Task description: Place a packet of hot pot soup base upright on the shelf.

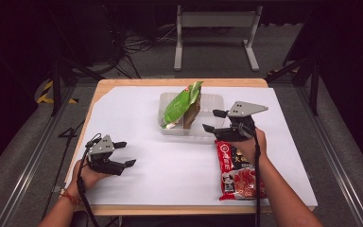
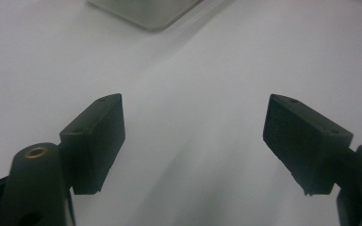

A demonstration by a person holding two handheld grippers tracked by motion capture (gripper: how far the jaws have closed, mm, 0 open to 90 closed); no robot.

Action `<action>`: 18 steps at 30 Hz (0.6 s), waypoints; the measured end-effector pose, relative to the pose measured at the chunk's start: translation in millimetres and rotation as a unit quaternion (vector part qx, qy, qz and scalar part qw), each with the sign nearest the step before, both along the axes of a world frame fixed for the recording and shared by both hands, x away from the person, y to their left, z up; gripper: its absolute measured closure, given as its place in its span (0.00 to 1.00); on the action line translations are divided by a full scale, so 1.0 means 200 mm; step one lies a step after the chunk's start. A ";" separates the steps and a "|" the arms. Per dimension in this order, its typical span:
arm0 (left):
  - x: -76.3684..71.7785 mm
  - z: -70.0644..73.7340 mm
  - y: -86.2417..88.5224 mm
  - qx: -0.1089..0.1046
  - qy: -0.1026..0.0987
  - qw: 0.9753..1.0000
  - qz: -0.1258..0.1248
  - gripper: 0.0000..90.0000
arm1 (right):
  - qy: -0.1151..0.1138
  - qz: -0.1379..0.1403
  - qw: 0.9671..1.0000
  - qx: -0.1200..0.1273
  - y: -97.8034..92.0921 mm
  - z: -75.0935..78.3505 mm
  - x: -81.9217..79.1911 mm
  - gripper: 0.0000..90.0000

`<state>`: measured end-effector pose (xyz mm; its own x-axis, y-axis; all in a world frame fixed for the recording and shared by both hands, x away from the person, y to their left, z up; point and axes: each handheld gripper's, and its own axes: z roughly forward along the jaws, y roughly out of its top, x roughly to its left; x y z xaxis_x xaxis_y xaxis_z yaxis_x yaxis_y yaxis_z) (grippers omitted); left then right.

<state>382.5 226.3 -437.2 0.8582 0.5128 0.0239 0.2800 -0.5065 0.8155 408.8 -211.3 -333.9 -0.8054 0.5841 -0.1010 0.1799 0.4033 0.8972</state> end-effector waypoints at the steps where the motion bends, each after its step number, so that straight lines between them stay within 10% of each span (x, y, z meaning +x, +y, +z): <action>1: 0.00 0.00 0.00 0.000 -0.003 1.000 -0.001 0.25 | 0.002 0.008 1.000 -0.007 -0.01 0.00 -0.02 0.38; 6: -0.01 0.01 -0.01 0.004 -0.005 1.000 -0.001 0.25 | 0.006 0.034 0.999 -0.039 -0.09 -0.02 -0.10 0.38; 18: 0.00 0.01 -0.04 0.006 -0.007 1.000 -0.006 0.25 | 0.020 -0.002 0.999 -0.043 -0.35 -0.11 -0.19 0.39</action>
<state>383.0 218.5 -434.7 0.8638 0.5020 0.0424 0.2619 -0.5194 0.8134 370.7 -281.7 -355.5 -0.8071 0.5785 -0.1183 0.2171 0.4771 0.8516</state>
